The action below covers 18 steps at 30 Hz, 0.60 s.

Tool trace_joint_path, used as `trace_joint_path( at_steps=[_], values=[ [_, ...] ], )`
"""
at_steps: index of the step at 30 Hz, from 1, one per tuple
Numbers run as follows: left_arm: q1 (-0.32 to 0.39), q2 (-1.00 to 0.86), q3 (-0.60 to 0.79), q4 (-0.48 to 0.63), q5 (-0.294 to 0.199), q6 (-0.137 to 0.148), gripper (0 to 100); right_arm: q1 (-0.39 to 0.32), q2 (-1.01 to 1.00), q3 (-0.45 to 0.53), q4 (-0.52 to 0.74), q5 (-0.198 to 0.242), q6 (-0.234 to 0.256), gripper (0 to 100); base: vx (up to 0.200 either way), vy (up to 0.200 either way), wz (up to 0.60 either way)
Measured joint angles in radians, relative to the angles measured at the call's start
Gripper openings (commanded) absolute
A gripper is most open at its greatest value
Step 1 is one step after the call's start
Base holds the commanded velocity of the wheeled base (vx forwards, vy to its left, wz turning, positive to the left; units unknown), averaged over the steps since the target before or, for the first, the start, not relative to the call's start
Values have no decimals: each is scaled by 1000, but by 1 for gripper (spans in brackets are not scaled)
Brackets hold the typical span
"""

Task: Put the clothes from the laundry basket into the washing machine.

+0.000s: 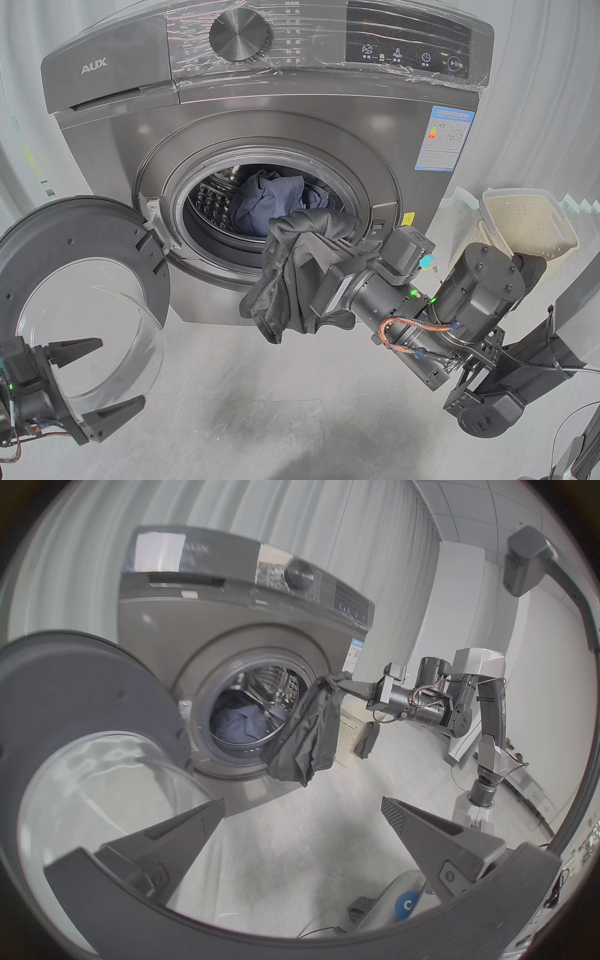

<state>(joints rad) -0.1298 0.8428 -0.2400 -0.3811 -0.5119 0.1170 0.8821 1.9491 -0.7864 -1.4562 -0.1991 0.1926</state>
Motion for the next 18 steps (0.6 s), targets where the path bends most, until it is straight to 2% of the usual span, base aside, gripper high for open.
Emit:
trace_joint_path(
  at_steps=[7,11,14,18],
  values=[
    [-102,351,-42,-205,0,9,100,-2,16,-18,-3,0,1,0,0,0,0],
    [-164,508,-86,-270,1,7,100,-2,22,-25,-8,-1,2,0,0,0,0],
    [-219,601,-131,-293,2,-15,100,-4,26,-27,-12,-1,2,0,0,0,0],
    [-268,693,-188,-303,3,-69,100,-4,29,-28,-15,-2,2,0,0,0,0]
  ],
)
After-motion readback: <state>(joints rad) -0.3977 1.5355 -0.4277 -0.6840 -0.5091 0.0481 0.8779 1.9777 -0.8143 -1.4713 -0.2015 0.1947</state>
